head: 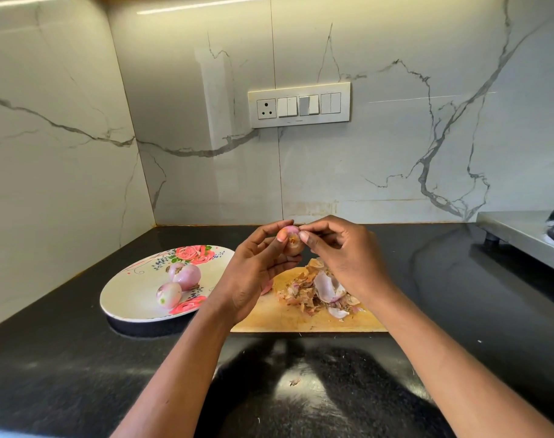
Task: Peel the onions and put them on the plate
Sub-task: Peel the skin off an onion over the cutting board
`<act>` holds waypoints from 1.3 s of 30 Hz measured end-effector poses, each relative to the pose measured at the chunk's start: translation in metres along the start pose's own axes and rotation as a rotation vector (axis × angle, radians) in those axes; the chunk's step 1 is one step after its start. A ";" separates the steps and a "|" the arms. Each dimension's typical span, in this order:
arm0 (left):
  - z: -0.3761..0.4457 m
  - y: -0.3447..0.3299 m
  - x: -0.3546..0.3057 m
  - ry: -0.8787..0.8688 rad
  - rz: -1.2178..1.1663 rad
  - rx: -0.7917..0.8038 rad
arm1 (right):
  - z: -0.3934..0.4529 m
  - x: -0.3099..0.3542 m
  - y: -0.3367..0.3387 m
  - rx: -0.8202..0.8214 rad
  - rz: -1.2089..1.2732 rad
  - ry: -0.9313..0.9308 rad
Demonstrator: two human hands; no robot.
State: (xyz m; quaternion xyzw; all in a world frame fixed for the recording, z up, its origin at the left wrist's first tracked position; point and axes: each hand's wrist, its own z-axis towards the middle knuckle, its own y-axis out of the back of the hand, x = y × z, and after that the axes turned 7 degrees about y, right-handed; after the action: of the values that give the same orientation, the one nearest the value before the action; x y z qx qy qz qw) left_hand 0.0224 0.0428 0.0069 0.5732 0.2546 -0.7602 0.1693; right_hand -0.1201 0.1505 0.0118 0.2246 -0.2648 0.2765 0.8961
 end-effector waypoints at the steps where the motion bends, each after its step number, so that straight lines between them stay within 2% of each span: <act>1: 0.000 0.001 0.000 -0.005 0.013 -0.003 | 0.000 -0.001 0.000 -0.002 0.002 -0.005; 10: 0.000 0.002 0.001 -0.003 0.049 -0.017 | 0.000 -0.004 0.000 -0.022 0.079 -0.077; 16: -0.001 -0.001 0.000 -0.007 -0.075 -0.030 | 0.000 -0.002 -0.004 0.044 0.194 -0.132; 19: -0.002 -0.001 -0.001 -0.002 -0.080 -0.018 | -0.001 -0.004 -0.006 -0.010 0.340 -0.168; 24: -0.001 -0.003 0.002 0.001 -0.091 -0.026 | -0.002 -0.010 -0.012 -0.089 0.437 -0.240; 26: -0.001 -0.004 0.002 0.003 -0.086 -0.033 | -0.001 -0.012 -0.012 -0.119 0.425 -0.250; 34: 0.000 -0.001 0.001 -0.016 -0.027 -0.045 | 0.001 -0.009 -0.009 -0.018 0.370 -0.220; 39: 0.001 0.001 0.002 -0.084 0.202 -0.089 | 0.002 -0.005 -0.004 0.068 0.273 -0.130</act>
State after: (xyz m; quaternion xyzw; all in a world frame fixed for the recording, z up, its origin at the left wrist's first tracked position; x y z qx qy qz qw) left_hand 0.0219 0.0417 0.0047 0.5553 0.2216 -0.7507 0.2810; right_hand -0.1223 0.1443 0.0094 0.2340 -0.3406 0.3893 0.8232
